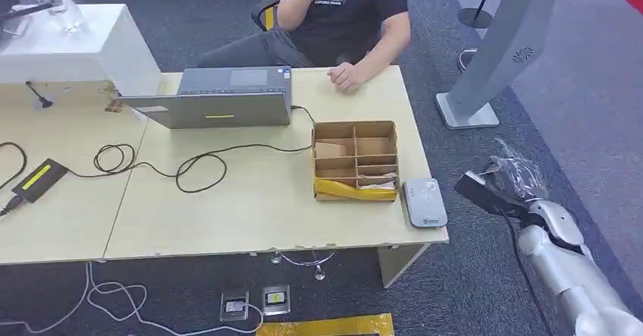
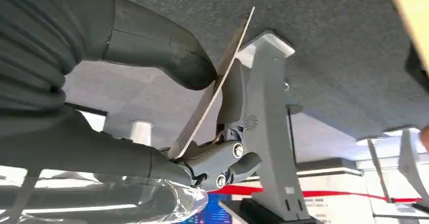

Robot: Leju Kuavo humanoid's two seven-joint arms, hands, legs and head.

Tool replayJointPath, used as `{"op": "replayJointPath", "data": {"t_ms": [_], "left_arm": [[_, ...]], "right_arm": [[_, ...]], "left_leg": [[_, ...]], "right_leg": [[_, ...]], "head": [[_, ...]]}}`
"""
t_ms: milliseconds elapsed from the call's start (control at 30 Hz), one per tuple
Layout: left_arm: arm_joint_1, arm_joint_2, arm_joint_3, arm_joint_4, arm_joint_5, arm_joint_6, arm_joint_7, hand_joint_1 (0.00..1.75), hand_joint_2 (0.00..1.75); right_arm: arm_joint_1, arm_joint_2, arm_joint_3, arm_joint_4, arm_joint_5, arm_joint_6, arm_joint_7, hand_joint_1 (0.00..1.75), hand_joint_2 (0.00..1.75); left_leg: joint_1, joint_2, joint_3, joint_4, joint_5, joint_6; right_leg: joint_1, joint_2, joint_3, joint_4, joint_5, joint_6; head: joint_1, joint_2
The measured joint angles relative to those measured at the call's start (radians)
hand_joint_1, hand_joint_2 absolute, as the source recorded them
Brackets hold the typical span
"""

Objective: Pass the card to the sensor for recognition and then transmit it.

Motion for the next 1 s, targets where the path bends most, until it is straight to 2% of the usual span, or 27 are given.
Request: {"op": "replayJointPath", "data": {"t_ms": [600, 700, 1000], "left_arm": [[0.000, 0.007, -0.017, 0.000, 0.016, 0.021, -0.005, 0.00, 0.00], [0.001, 0.009, -0.018, 0.000, 0.016, 0.019, -0.005, 0.00, 0.00], [0.001, 0.013, -0.025, 0.000, 0.016, 0.015, -0.005, 0.00, 0.00]], "right_arm": [[0.008, 0.071, 0.007, -0.065, 0.007, 0.021, 0.001, 1.75, 1.75], [0.028, 0.072, 0.012, -0.087, -0.006, 0.040, 0.025, 1.75, 1.75], [0.068, 0.057, 0.012, -0.108, -0.017, 0.039, 0.034, 1.75, 1.75]], "left_leg": [[0.000, 0.000, 0.000, 0.000, 0.000, 0.000], [0.000, 0.000, 0.000, 0.000, 0.000, 0.000], [0.000, 0.000, 0.001, 0.000, 0.000, 0.000]], "right_leg": [[0.000, 0.000, 0.000, 0.000, 0.000, 0.000], [0.000, 0.000, 0.000, 0.000, 0.000, 0.000], [0.000, 0.000, 0.000, 0.000, 0.000, 0.000]], "head": [[0.000, 0.000], [0.000, 0.000], [0.000, 0.000]]}}
